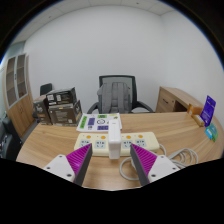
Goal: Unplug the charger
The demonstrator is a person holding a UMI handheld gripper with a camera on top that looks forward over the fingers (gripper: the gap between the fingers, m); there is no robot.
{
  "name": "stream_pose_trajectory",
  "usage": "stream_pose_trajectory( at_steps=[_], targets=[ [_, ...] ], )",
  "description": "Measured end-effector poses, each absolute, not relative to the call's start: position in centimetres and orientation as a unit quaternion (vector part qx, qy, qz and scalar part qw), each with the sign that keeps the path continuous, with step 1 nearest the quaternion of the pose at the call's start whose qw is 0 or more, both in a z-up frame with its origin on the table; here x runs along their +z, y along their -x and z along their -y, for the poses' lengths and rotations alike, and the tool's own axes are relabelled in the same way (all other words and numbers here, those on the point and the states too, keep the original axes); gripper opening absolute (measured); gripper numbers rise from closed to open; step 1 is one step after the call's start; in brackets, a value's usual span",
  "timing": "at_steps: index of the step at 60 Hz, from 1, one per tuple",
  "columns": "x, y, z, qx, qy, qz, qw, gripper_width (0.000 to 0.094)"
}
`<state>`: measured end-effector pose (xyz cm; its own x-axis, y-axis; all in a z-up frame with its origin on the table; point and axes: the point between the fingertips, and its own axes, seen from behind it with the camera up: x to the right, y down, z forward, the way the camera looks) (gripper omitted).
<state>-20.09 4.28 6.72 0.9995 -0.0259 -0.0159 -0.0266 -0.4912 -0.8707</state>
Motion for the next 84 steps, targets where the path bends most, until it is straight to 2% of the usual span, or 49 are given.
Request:
stream_pose_trajectory(
  at_steps=[4, 7, 10, 12, 19, 27, 35, 36, 38, 42, 47, 55, 61, 62, 65, 75, 84],
  targets=[
    [6.4, 19.9, -6.6, -0.010, 0.859, -0.013, 0.512, 0.0703],
    [6.0, 19.7, -8.0, -0.019, 0.858, -0.017, 0.512, 0.0606],
    [5.7, 19.4, -8.9, -0.027, 0.858, -0.019, 0.512, 0.0432],
    [5.7, 18.7, -9.3, -0.039, 0.857, -0.022, 0.514, 0.0237],
    [5.8, 19.0, -9.5, -0.042, 0.856, -0.019, 0.516, 0.0209],
    [6.1, 19.1, -9.6, -0.030, 0.862, -0.019, 0.506, 0.0135],
    [6.7, 18.9, -9.6, -0.020, 0.871, -0.027, 0.489, 0.0128],
    [7.2, 18.9, -9.5, -0.017, 0.869, -0.028, 0.494, 0.0129],
    [10.6, 18.7, -10.1, -0.022, 0.844, -0.023, 0.536, 0.0129],
    [19.8, 18.1, -10.9, -0.074, 0.779, 0.014, 0.622, 0.0129],
    [28.6, 18.2, -11.9, -0.026, 0.744, 0.014, 0.668, 0.0128],
    [31.7, 14.7, -13.0, 0.016, 0.737, -0.021, 0.676, 0.0126],
    [28.5, 10.4, -13.8, 0.014, 0.756, -0.032, 0.653, 0.0128],
    [26.3, 9.2, -13.4, 0.017, 0.759, -0.035, 0.650, 0.0128],
    [23.9, 7.6, -14.0, 0.026, 0.781, -0.045, 0.622, 0.0130],
    [10.2, 1.3, -13.4, 0.048, 0.842, -0.090, 0.529, 0.0139],
    [3.2, -1.3, -12.0, 0.110, 0.865, -0.146, 0.468, 0.0184]
  ],
)
